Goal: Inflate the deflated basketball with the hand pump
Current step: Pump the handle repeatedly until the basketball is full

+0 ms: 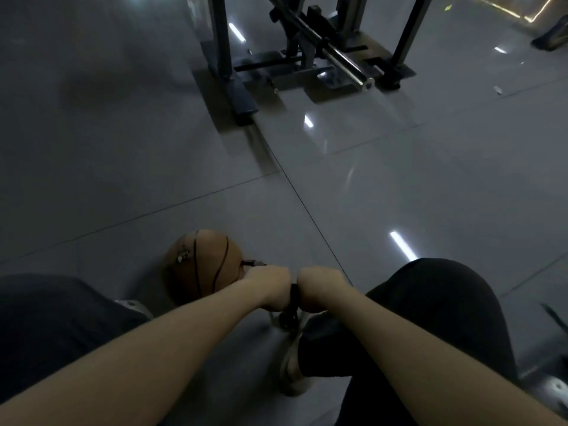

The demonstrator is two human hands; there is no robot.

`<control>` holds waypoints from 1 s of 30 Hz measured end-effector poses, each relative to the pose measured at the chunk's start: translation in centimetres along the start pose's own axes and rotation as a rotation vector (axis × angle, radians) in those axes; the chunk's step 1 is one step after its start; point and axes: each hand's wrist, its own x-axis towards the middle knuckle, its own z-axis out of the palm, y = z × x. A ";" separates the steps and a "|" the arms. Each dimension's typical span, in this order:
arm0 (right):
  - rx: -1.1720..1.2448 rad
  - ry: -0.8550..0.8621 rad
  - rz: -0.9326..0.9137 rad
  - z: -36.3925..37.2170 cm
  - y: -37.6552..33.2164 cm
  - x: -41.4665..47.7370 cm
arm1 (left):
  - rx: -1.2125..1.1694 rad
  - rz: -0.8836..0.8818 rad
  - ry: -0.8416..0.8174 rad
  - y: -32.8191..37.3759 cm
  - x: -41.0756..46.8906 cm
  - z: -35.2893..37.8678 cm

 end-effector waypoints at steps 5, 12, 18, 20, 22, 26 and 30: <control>0.024 -0.045 0.023 2.5 -0.1 1.7 | -0.012 -0.007 0.034 0.4 0.4 2.9; 0.001 -0.115 0.018 2.4 -0.8 1.0 | -0.082 0.003 -0.060 0.6 -1.1 2.1; -0.049 -0.135 -0.070 -4.3 -0.8 -2.8 | -0.156 -0.073 -0.164 -0.2 -2.3 -2.9; 0.020 -0.068 -0.071 -8.0 -0.5 -4.6 | -0.229 -0.057 -0.112 -0.6 -3.4 -6.8; 0.106 -0.068 -0.077 -10.7 -0.3 -5.7 | -0.251 -0.028 -0.088 -0.7 -4.4 -10.0; 0.153 -0.186 -0.045 -9.6 -1.2 -4.3 | -0.143 -0.055 -0.116 0.1 -4.3 -10.0; -0.048 -0.126 -0.113 -4.2 -1.7 -1.4 | -0.184 -0.064 -0.063 -0.3 -2.6 -4.7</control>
